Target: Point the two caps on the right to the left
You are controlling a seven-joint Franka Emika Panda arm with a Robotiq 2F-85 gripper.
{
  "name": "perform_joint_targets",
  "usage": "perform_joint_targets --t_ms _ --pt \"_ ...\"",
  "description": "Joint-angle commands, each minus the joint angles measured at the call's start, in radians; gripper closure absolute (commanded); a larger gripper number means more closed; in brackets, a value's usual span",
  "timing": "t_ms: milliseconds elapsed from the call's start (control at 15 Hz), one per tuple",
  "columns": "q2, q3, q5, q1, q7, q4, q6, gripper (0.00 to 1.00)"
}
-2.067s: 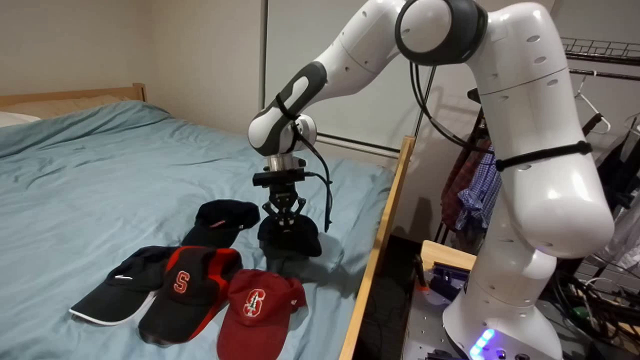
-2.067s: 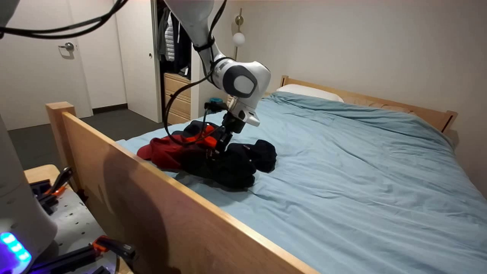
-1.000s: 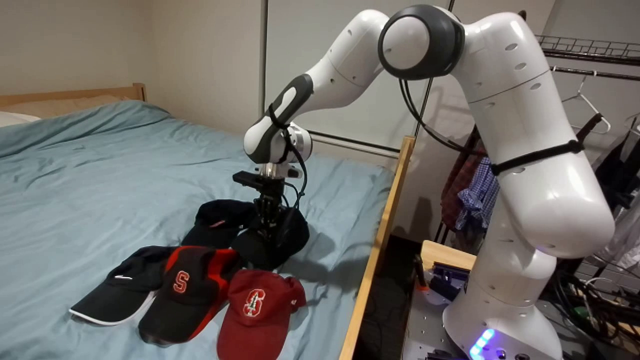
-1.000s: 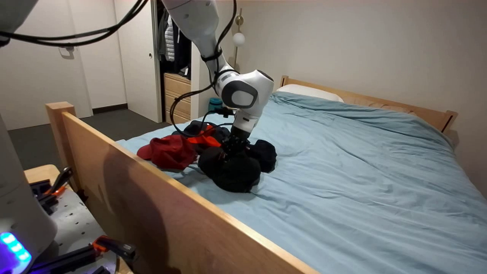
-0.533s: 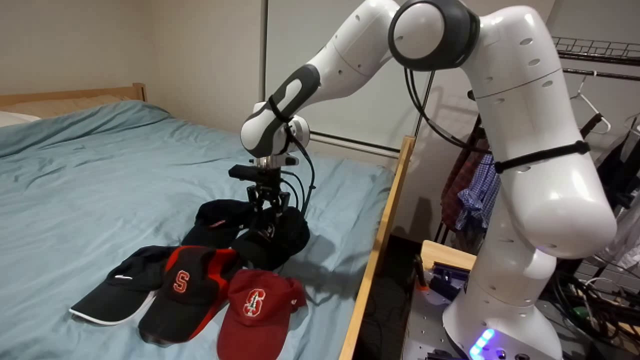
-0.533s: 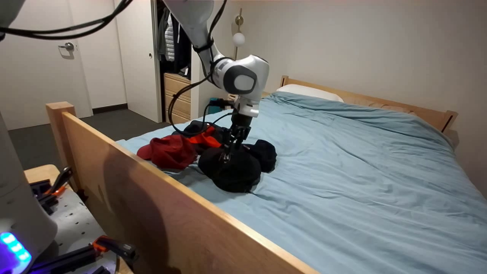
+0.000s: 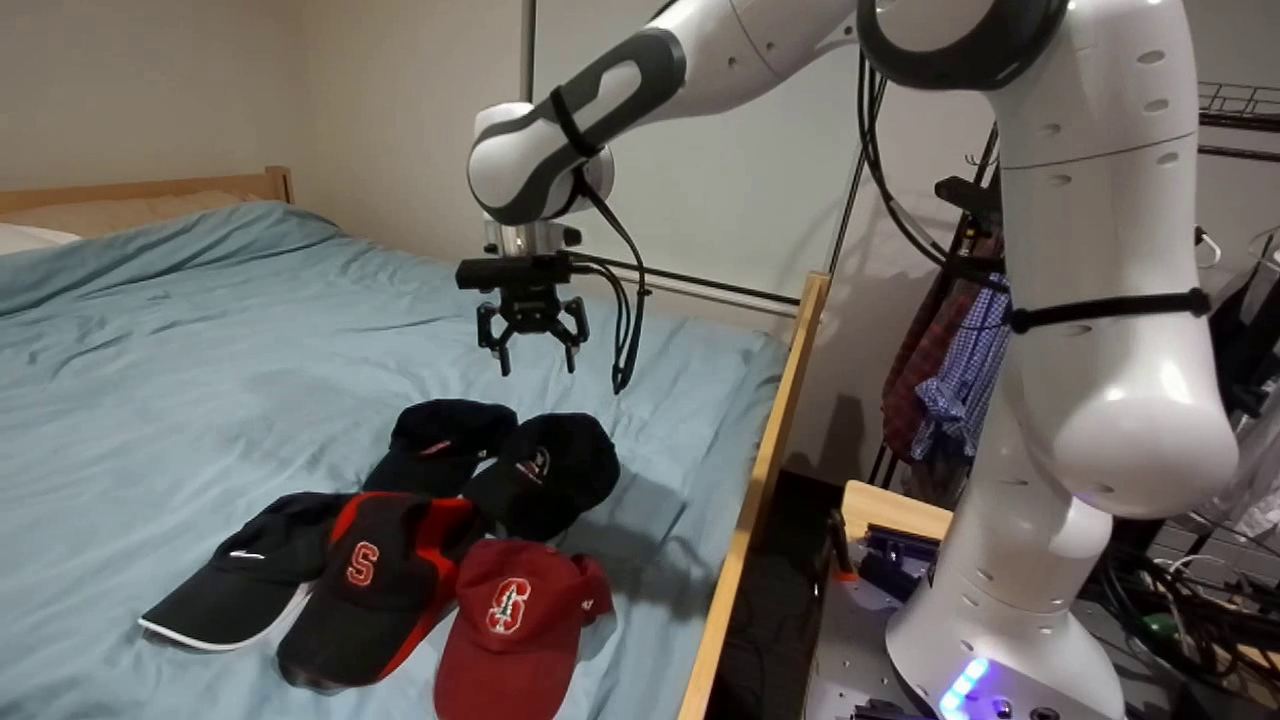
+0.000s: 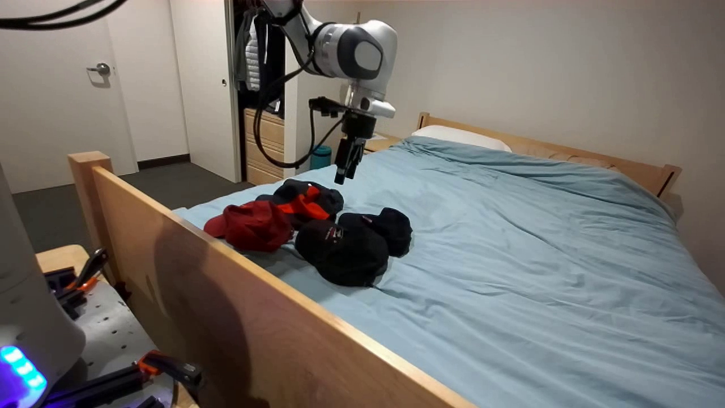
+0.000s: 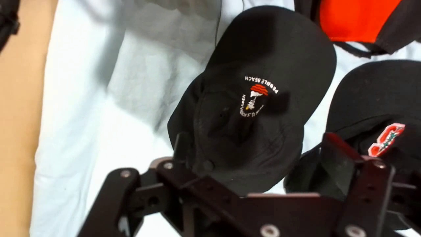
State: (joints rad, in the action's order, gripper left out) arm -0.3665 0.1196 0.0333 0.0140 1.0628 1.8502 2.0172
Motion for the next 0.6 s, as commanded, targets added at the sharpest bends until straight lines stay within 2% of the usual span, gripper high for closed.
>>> perform_joint_targets --t_ms 0,533 --pt "-0.003 -0.041 -0.059 0.042 -0.08 -0.058 -0.067 0.0" --pt "-0.01 -0.114 -0.215 0.167 -0.214 -0.127 -0.101 0.0"
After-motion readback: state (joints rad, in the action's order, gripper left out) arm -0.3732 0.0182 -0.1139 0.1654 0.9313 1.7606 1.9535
